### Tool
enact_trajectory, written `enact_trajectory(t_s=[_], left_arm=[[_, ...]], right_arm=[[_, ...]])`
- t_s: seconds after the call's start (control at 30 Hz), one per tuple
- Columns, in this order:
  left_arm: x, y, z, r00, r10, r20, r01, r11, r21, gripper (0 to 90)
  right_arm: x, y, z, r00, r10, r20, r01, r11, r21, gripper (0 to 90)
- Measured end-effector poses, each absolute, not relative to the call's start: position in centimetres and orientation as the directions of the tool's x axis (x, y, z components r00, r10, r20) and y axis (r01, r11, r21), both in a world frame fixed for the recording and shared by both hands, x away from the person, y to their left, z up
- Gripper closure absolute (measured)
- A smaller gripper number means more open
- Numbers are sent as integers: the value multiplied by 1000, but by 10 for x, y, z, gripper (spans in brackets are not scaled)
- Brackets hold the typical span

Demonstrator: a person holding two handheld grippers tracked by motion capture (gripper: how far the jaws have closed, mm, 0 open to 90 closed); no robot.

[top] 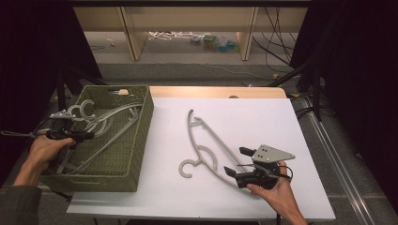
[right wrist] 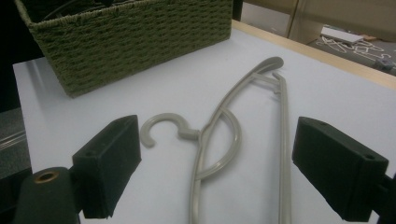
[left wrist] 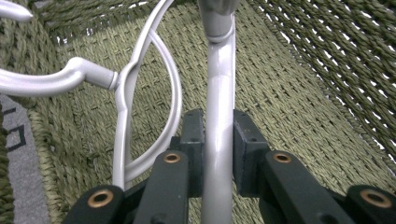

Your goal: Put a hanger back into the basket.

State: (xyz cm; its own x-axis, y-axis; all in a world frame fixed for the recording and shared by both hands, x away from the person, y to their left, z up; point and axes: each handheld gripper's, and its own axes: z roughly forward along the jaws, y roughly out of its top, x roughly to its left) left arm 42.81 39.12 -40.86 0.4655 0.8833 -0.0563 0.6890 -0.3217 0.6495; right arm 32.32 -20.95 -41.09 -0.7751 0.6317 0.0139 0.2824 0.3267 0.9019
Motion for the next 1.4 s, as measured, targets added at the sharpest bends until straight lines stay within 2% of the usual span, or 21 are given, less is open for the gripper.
enact_trajectory(t_s=[0.43,0.63,0.7,1.0,1.13,1.23,1.4], left_arm=[[434,392,-414,349,936,-42,731,-244,637,682],[432,396,-416,318,948,-22,724,-228,650,562],[431,396,-412,312,950,-14,740,-234,630,528],[414,398,-384,257,966,-7,692,-179,700,377],[400,394,-369,275,961,-12,661,-181,728,320],[386,385,-358,267,962,-49,620,-132,773,294],[365,363,-340,329,941,-82,560,-125,819,263]], right_arm=[[324,-209,-411,-775,631,14,284,328,901,162],[323,-210,-411,-775,632,14,285,329,901,163],[323,-210,-411,-775,632,14,285,329,900,163],[323,-210,-411,-772,636,11,279,324,904,162],[323,-210,-411,-771,637,11,282,327,902,162],[323,-209,-411,-772,636,7,277,326,904,162],[323,-208,-411,-770,638,5,276,326,904,163]])
